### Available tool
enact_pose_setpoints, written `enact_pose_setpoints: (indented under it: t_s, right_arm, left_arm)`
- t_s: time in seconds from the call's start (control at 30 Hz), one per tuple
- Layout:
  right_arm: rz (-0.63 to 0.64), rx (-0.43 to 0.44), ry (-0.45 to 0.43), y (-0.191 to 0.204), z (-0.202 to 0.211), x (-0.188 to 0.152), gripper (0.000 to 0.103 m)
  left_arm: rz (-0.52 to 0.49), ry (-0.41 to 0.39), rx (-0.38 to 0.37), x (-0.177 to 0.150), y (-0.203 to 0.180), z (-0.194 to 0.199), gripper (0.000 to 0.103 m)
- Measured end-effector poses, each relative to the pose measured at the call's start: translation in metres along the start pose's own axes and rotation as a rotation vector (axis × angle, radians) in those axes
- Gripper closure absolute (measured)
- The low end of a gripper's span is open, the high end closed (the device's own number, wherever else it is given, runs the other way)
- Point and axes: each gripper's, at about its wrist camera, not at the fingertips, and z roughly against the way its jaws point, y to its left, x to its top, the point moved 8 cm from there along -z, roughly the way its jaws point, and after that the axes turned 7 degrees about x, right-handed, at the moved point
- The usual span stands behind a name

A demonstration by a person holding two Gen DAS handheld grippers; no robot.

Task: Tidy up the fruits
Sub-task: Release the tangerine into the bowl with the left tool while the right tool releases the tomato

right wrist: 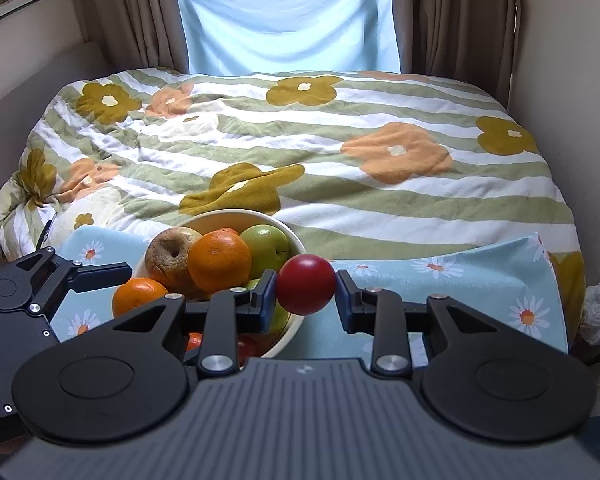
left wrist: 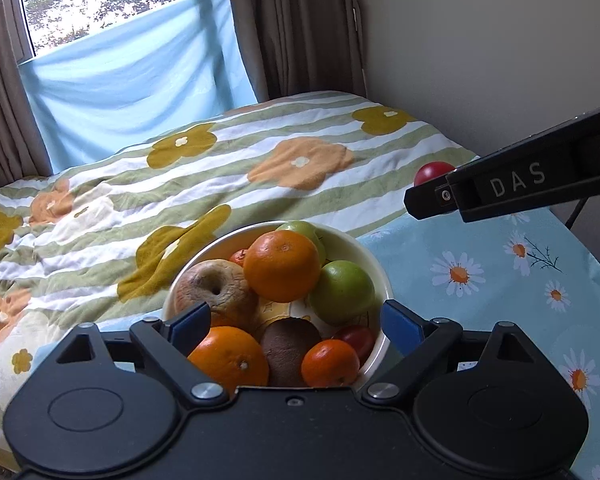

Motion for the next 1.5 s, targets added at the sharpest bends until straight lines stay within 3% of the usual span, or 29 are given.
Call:
enact_pose_setpoints:
  t_s: [0.6, 0.93, 1.07, 1.33, 1.5]
  right_arm:
    - [0.097, 0.130, 0.076, 0.072, -0.043, -0.008, 0.057]
    - [0.085, 0.141, 0.116, 0.077, -0.070, -0.022, 0.055]
    - [0.087, 0.135, 0.093, 0.077, -0.068, -0.025, 0.020]
    - [0.088, 0.132, 0.062, 0.075, -0.042, -0.023, 0.017]
    - [0.101, 0.129, -0.006, 0.077, 0.003, -0.007, 0.017]
  left_arm:
    - [0.172, 0.019, 0.171, -0.040, 0.092, 0.042, 0.008]
    - [0.205, 0.024, 0.225, -0.055, 0.114, 0.042, 0.008]
    - [0.219, 0.029, 0.224, -0.062, 0.112, 0.040, 0.008]
    - [0.221, 0.013, 0.224, -0.058, 0.105, 0.057, 0.008]
    - [0.236, -0.036, 0.224, -0.041, 0.098, 0.089, 0.008]
